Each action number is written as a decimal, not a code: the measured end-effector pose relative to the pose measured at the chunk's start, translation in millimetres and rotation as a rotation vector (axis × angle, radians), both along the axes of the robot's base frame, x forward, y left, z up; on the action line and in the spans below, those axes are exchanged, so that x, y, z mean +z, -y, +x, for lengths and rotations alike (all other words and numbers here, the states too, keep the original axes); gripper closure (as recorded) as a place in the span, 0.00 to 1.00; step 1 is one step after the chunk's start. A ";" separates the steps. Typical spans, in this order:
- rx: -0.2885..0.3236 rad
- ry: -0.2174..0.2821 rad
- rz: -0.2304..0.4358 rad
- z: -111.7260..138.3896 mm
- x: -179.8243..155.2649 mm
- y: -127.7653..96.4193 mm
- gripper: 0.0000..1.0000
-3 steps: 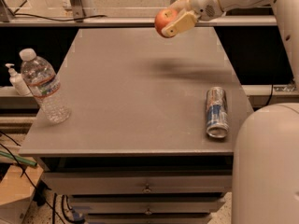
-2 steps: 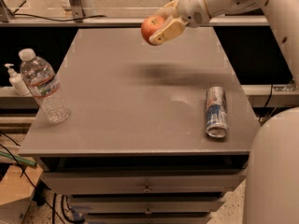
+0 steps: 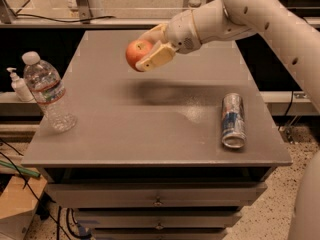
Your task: Move apple near water bottle
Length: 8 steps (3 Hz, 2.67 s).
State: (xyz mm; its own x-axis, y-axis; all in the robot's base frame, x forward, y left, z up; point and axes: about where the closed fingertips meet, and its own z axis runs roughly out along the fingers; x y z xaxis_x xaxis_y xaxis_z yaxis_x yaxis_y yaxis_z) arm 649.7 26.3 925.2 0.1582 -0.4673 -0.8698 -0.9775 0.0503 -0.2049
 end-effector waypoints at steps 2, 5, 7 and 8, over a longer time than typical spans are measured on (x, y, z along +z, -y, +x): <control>0.064 0.011 -0.003 -10.8 7.2 -16.2 1.00; 0.254 -0.079 0.052 -54.5 -11.9 -66.0 1.00; 0.348 -0.196 0.079 -88.6 -47.6 -90.6 0.60; 0.378 -0.234 0.081 -105.7 -59.2 -101.1 0.36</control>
Offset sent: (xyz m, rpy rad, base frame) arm -0.0233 0.0271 0.0131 0.0117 -0.0172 0.1144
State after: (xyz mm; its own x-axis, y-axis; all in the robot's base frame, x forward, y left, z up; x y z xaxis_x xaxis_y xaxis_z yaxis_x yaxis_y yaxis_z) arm 544.0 127.5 866.0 0.0996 -0.3437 -0.9338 -0.9498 -0.3126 0.0137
